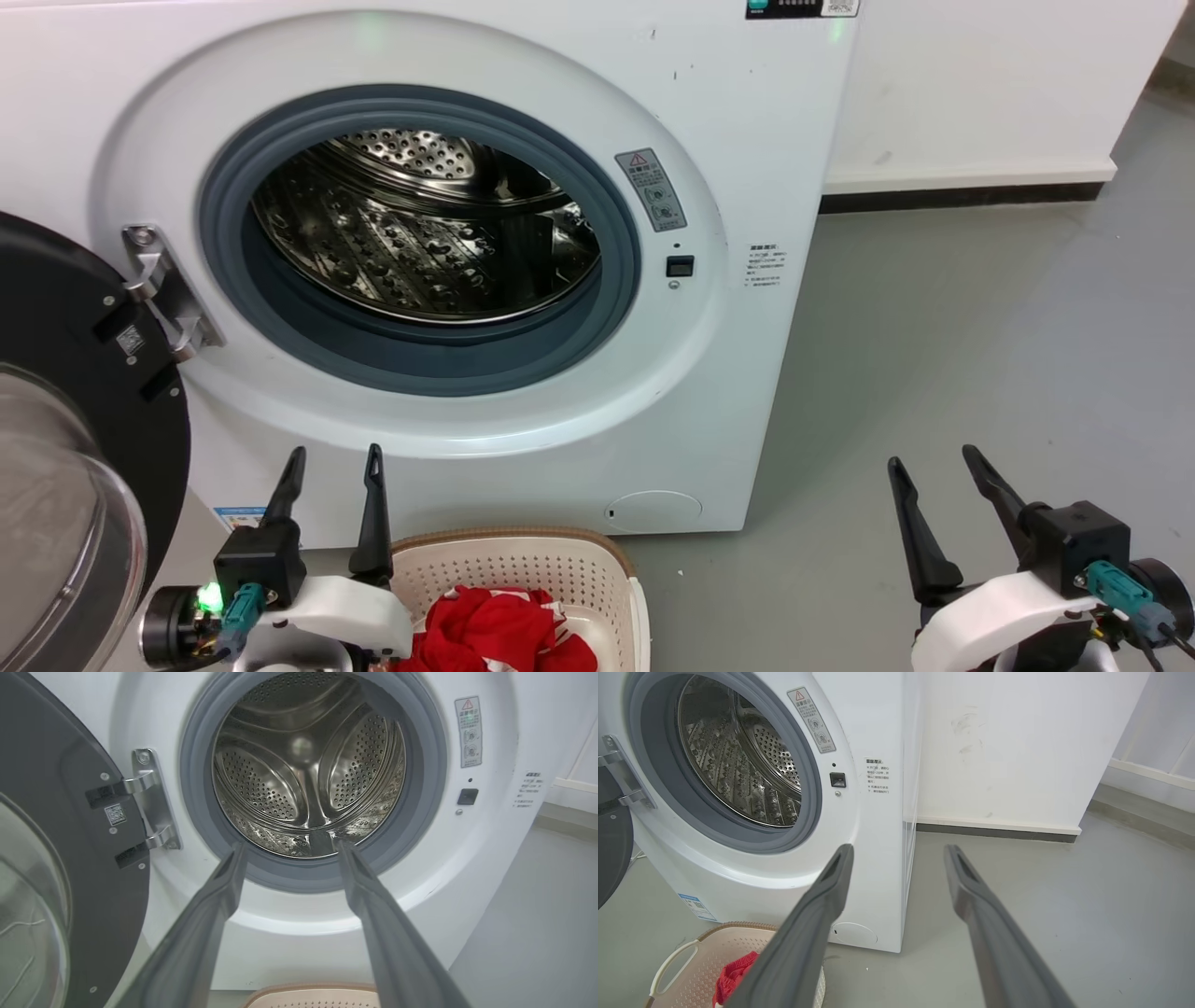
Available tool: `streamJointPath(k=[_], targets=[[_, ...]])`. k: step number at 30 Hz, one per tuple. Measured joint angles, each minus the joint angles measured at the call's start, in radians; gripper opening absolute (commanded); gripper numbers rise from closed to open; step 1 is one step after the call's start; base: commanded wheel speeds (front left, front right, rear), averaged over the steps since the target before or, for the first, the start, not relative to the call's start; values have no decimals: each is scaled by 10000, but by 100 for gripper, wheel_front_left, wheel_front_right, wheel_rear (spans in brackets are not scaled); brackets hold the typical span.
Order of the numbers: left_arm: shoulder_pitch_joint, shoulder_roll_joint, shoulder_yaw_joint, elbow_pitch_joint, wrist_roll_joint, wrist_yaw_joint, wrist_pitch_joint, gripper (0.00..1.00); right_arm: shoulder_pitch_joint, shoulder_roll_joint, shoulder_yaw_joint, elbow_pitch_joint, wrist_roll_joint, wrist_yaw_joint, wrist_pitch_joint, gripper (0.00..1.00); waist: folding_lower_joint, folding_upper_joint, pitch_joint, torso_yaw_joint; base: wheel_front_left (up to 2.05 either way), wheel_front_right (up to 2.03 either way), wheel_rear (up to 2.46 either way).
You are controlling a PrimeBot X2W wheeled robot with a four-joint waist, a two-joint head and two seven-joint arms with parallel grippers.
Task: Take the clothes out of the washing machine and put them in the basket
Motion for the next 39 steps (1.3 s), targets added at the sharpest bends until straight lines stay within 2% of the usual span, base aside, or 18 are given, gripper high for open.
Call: streamJointPath(k=[10,14,39], targets=[[996,265,-357,-2182,395,290,857,100,298,-2,-349,-119,-92,0,50,100,2,0,-329,261,0,0,0],[1378,270,-437,-2637,407,380,1179,100,475,-2,-286,-123,-92,0,94,100,2,0,-442,283,0,0,0],[1476,414,-454,-2610,119,502,1371,100,474,-2,-75,-176,-88,0,151,100,3,0,-388,90,0,0,0]])
